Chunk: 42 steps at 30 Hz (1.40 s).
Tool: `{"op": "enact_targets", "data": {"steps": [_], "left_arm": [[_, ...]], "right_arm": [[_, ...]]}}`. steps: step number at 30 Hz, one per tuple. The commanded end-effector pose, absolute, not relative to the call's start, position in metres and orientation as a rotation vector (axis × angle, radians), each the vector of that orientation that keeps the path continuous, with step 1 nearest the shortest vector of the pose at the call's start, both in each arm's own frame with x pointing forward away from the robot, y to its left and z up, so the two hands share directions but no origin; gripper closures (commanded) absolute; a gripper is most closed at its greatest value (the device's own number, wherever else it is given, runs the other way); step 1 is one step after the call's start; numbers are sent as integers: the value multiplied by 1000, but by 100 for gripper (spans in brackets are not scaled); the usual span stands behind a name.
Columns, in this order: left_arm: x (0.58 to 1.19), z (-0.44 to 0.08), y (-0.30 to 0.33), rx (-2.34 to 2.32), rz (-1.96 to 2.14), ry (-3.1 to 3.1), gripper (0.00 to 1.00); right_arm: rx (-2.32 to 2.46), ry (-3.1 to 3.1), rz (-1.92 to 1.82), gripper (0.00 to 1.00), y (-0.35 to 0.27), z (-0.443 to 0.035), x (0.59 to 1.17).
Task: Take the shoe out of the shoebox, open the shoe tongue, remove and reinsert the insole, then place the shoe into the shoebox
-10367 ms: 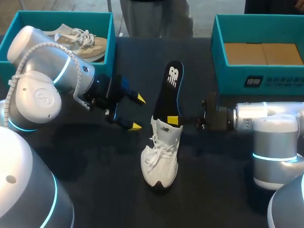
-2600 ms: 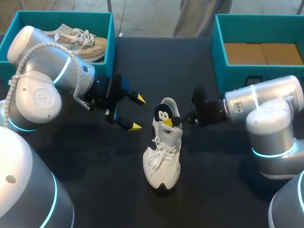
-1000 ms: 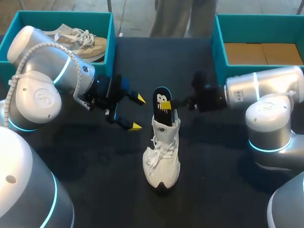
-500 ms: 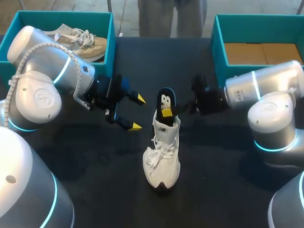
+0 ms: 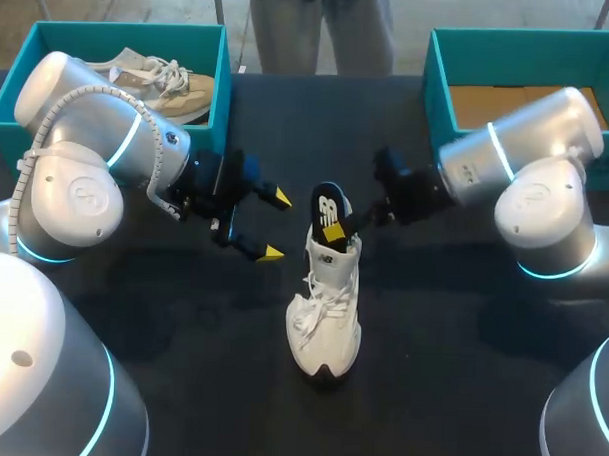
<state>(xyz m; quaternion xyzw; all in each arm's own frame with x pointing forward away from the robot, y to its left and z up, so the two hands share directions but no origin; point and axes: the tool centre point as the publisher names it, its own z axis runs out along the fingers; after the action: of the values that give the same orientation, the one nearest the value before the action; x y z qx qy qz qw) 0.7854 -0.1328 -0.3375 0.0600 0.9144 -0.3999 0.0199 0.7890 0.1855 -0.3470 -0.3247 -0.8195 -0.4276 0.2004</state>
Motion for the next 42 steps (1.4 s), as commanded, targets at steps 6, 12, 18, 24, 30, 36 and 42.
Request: {"op": "enact_targets", "data": {"steps": [6, 12, 18, 24, 30, 36, 42], "left_arm": [[785, -337, -133, 186, -1236, 2839, 0], [785, -337, -133, 186, -1236, 2839, 0], [785, -337, -133, 186, -1236, 2839, 0], [785, -337, -133, 186, -1236, 2839, 0], [785, -337, -133, 186, -1236, 2839, 0], [785, -337, -133, 186, -1236, 2839, 0], [785, -337, -133, 186, -1236, 2839, 0]], "right_arm": [[-907, -2324, -1117, 79, 184, -349, 794], [-901, -2330, -1068, 88, 184, -353, 792], [-883, -2342, -978, 100, 183, -355, 790], [-845, -2327, -906, 100, 183, -355, 786], [-829, -2306, -826, 100, 183, -366, 776], [-834, -2295, -806, 100, 184, -373, 762], [-854, -2305, -808, 100, 185, -372, 760]]}}
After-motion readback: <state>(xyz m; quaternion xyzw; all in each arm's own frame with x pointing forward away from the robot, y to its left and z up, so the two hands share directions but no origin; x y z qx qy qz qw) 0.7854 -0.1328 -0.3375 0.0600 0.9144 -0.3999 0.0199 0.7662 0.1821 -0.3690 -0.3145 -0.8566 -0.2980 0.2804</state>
